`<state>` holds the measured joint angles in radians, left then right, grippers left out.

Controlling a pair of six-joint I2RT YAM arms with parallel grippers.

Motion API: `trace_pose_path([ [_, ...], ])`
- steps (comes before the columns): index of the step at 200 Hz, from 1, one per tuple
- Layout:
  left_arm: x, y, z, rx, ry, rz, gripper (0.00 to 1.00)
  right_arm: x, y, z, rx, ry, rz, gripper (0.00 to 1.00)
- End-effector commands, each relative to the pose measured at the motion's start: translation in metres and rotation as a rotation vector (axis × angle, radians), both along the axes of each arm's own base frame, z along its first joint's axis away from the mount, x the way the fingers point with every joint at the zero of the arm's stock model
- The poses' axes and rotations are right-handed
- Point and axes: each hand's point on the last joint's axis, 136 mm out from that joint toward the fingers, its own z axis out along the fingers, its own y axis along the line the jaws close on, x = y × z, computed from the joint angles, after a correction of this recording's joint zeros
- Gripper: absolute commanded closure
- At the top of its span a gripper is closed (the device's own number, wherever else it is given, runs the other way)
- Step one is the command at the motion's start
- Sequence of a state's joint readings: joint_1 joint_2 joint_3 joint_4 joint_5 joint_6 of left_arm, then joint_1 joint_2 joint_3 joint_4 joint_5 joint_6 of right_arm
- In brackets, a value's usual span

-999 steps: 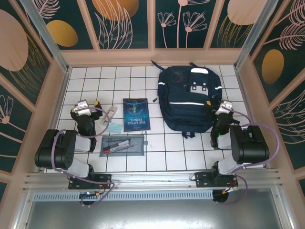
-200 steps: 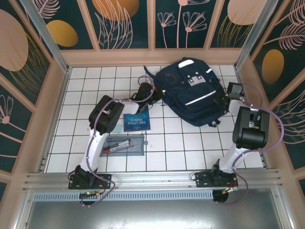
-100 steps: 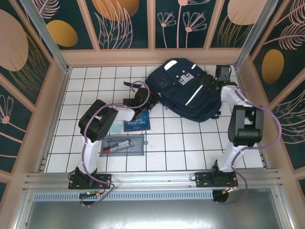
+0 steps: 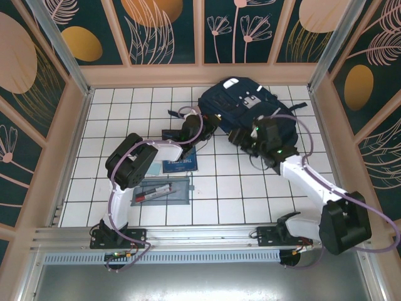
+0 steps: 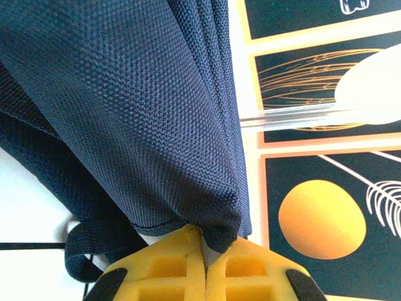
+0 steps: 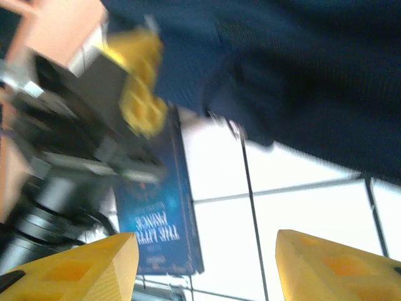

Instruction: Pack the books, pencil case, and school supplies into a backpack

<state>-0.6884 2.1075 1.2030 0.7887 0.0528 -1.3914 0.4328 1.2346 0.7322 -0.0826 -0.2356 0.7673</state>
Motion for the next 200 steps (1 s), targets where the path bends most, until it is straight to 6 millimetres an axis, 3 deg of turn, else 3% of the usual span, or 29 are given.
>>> trace_pose_path([
  [1, -0.004, -0.006, 0.088, -0.165, -0.150, -0.009, 1.00, 0.005, 0.021, -0.002, 0.094, -0.054, -0.003, 0.40],
  [78, -0.015, -0.004, 0.088, -0.177, -0.124, -0.025, 1.00, 0.050, 0.016, -0.019, -0.068, -0.274, -0.087, 0.34],
  [140, -0.019, -0.003, 0.084, -0.199, -0.097, -0.026, 1.00, 0.071, 0.011, -0.017, -0.105, -0.376, -0.174, 0.33],
  [174, -0.021, -0.004, 0.083, -0.206, -0.088, -0.029, 1.00, 0.078, 0.012, -0.017, -0.107, -0.387, -0.185, 0.39],
  [200, -0.023, -0.004, 0.087, -0.219, -0.089, -0.034, 1.00, 0.081, 0.012, -0.019, -0.122, -0.386, -0.189, 0.49],
])
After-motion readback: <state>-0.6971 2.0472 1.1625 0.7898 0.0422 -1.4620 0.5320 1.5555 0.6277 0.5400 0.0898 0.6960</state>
